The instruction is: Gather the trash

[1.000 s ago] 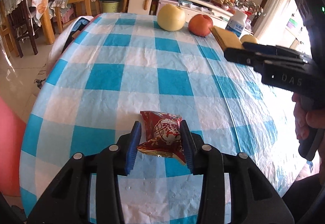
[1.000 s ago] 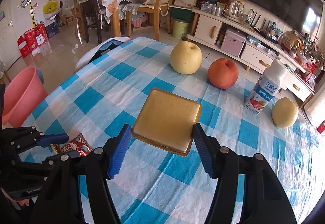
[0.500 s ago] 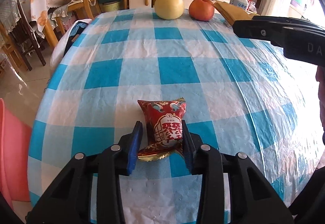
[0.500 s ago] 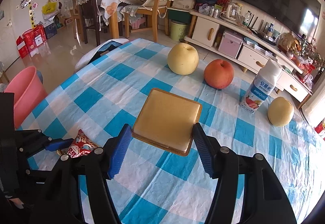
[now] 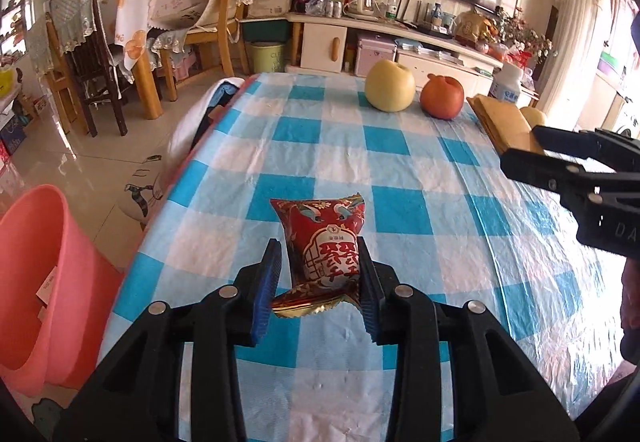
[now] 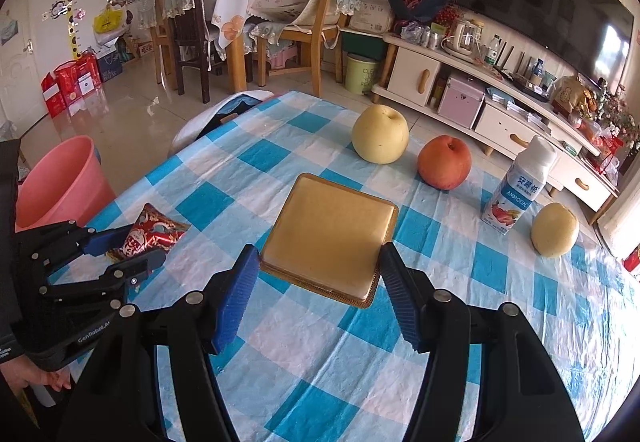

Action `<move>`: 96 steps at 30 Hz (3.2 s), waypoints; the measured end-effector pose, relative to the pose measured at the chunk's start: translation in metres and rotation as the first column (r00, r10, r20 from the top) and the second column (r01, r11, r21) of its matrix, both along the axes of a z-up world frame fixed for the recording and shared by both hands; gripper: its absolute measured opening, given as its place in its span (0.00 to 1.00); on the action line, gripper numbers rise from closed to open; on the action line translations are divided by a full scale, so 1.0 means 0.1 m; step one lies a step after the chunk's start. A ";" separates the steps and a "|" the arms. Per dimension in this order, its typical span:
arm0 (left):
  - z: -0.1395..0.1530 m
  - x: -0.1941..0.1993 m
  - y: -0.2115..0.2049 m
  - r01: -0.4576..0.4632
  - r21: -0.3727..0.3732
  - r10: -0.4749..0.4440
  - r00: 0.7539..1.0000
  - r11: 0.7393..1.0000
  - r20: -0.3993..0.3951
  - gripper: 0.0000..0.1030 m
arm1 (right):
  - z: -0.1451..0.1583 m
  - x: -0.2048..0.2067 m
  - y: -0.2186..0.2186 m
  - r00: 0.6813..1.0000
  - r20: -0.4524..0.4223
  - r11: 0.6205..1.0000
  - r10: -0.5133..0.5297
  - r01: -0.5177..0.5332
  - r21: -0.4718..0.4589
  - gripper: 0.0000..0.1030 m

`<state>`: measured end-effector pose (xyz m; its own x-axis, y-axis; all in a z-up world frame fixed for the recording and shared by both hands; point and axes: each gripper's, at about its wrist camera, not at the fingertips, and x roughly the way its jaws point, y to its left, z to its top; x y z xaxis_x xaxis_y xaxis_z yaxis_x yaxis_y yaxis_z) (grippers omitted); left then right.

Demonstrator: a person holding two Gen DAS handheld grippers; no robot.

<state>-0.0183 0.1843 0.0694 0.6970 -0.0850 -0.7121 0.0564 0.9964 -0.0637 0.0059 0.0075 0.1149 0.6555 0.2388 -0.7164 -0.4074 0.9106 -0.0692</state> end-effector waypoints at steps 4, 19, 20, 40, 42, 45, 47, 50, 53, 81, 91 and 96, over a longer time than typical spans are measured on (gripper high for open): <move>0.11 -0.04 0.16 -0.055 -0.012 0.055 0.997 0.998 0.046 0.36 | 0.05 -0.07 0.15 1.000 0.008 1.000 0.028 -0.028 0.007 0.61; 0.09 -0.05 0.72 -0.175 -0.177 0.176 0.984 0.968 -0.008 0.21 | -0.01 -0.21 0.50 0.997 -0.006 0.997 0.074 -0.074 -0.015 0.61; 0.05 -0.05 0.78 -0.183 -0.207 0.180 0.983 0.961 -0.034 0.26 | -0.02 -0.21 0.50 0.997 -0.008 0.997 0.073 -0.073 -0.016 0.61; -0.47 -0.11 0.40 -0.130 0.087 0.147 0.960 0.988 -0.237 0.60 | -0.20 -0.19 0.49 0.988 -0.073 0.990 0.139 -0.141 -0.016 0.61; -0.43 -0.14 0.47 -0.162 0.049 0.169 0.961 0.986 -0.218 0.36 | -0.21 -0.19 0.49 0.987 -0.078 0.990 0.142 -0.144 -0.013 0.61; -0.42 -0.14 0.56 -0.178 -0.019 0.169 0.960 0.984 -0.221 0.10 | -0.21 -0.19 0.48 0.987 -0.080 0.990 0.138 -0.139 -0.010 0.61; -0.42 -0.12 0.55 -0.174 -0.055 0.158 0.961 0.983 -0.226 0.03 | -0.21 -0.19 0.48 0.987 -0.082 0.990 0.137 -0.138 -0.009 0.61; -0.41 -0.10 0.55 -0.172 -0.080 0.151 0.964 0.982 -0.220 0.03 | -0.21 -0.18 0.48 0.987 -0.082 0.990 0.138 -0.140 -0.010 0.61; -0.28 -0.14 0.60 -0.171 -0.116 0.153 0.977 0.978 -0.152 0.03 | -0.23 -0.19 0.49 0.986 -0.084 0.989 0.144 -0.146 -0.013 0.61; -0.40 -0.55 0.43 -0.279 -0.084 0.263 0.950 0.957 -0.170 0.31 | 0.00 -0.38 0.34 0.988 -0.046 0.988 0.146 -0.143 0.054 0.61; 0.16 -0.66 0.84 -0.338 -0.157 0.350 0.935 0.928 0.058 0.31 | 0.13 -0.43 0.63 0.980 -0.019 0.976 0.198 -0.195 0.098 0.61; 0.38 -0.78 1.25 -0.410 -0.177 0.434 0.891 0.895 0.130 0.31 | 0.26 -0.54 1.10 0.958 0.018 0.953 0.286 -0.286 0.100 0.61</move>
<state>-0.0962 0.3090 0.1075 0.7936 0.1520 -0.5892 -0.3459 0.9093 -0.2313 -0.0485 0.1179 0.1408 0.5512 0.4872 -0.6774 -0.6519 0.7581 0.0148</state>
